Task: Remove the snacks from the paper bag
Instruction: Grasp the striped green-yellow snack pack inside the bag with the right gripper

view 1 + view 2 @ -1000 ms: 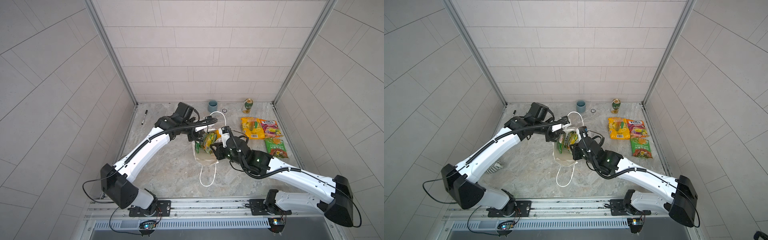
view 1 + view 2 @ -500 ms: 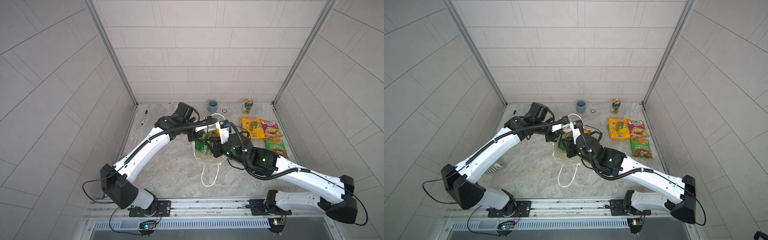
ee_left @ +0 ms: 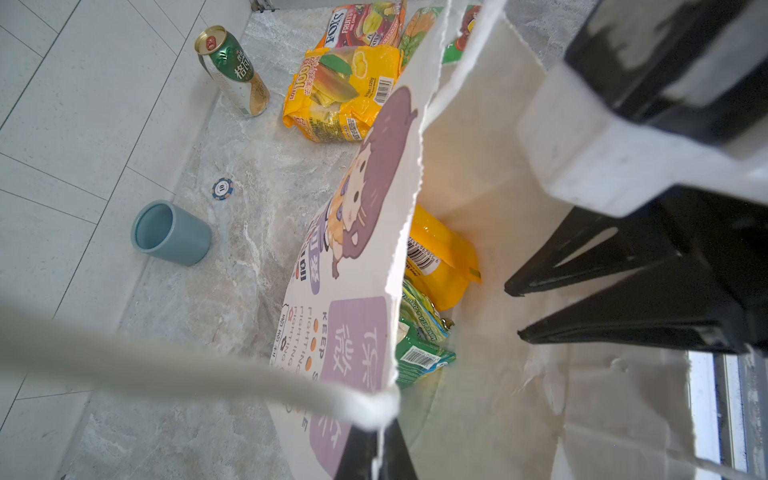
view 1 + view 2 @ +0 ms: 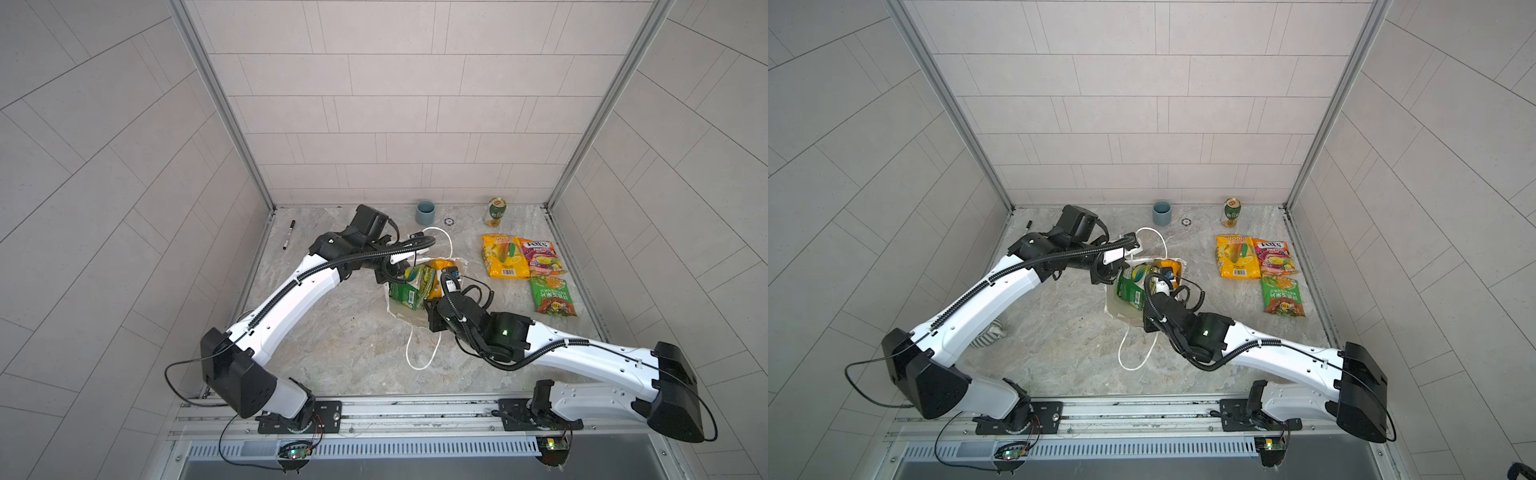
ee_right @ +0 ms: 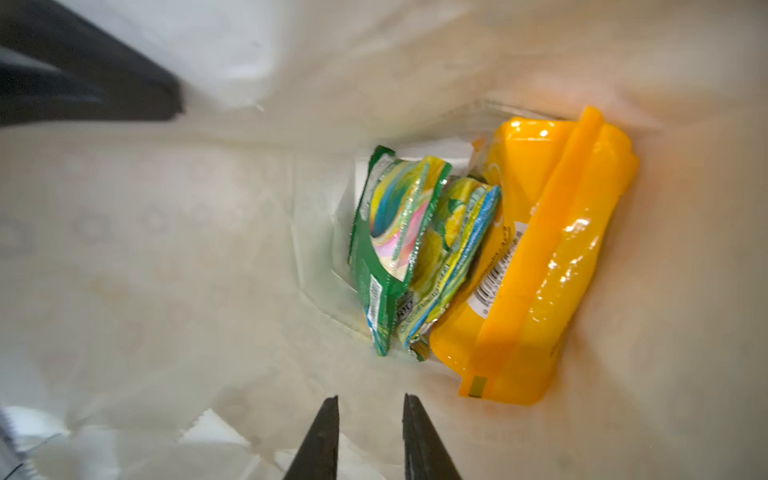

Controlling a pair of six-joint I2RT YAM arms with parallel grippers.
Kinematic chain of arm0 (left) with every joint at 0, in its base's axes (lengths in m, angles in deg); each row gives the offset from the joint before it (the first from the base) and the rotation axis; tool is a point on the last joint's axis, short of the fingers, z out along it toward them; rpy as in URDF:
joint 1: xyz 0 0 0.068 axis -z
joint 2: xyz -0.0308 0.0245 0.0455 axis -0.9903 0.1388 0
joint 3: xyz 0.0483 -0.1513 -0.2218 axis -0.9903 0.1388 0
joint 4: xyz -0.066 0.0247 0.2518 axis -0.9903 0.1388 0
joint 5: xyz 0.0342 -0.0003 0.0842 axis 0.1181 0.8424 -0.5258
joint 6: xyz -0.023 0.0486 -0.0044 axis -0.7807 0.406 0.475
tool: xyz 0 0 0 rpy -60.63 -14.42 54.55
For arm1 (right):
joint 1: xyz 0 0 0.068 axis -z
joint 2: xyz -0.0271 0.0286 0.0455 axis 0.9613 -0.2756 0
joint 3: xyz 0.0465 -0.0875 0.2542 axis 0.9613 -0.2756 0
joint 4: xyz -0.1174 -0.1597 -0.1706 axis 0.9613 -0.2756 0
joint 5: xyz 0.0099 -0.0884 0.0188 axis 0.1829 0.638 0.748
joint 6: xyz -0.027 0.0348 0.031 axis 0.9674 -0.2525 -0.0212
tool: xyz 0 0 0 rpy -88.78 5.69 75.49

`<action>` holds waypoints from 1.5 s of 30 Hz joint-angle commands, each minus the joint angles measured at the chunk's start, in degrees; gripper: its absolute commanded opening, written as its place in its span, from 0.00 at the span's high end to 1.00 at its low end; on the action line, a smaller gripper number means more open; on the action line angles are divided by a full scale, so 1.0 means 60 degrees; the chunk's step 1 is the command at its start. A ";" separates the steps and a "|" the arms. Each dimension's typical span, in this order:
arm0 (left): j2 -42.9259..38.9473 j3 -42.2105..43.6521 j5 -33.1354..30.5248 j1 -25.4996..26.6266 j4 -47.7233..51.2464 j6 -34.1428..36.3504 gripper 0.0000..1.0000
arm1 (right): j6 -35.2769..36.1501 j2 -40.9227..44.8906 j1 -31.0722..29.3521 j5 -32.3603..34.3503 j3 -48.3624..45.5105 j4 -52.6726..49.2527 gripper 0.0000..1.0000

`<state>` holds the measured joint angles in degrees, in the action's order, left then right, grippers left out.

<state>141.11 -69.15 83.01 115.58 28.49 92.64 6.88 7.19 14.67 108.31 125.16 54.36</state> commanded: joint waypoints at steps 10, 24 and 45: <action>-0.0119 -0.0084 0.0297 0.0149 -0.0046 0.0082 1.00 | 0.1501 -0.0151 0.0137 -0.0236 0.0725 0.0157 0.72; -0.0199 -0.0084 0.0416 0.0178 -0.0103 -0.0026 1.00 | 0.0599 -0.2002 -0.0250 0.0310 0.1199 0.0378 0.69; -0.0192 -0.0040 0.0307 0.0186 -0.0088 0.0066 1.00 | -0.0552 -0.3461 0.0964 0.0143 0.2055 0.0775 0.53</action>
<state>141.04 -69.13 82.49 115.93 27.55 92.62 5.65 -12.26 20.33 107.92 136.20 59.47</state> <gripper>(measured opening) 0.044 0.468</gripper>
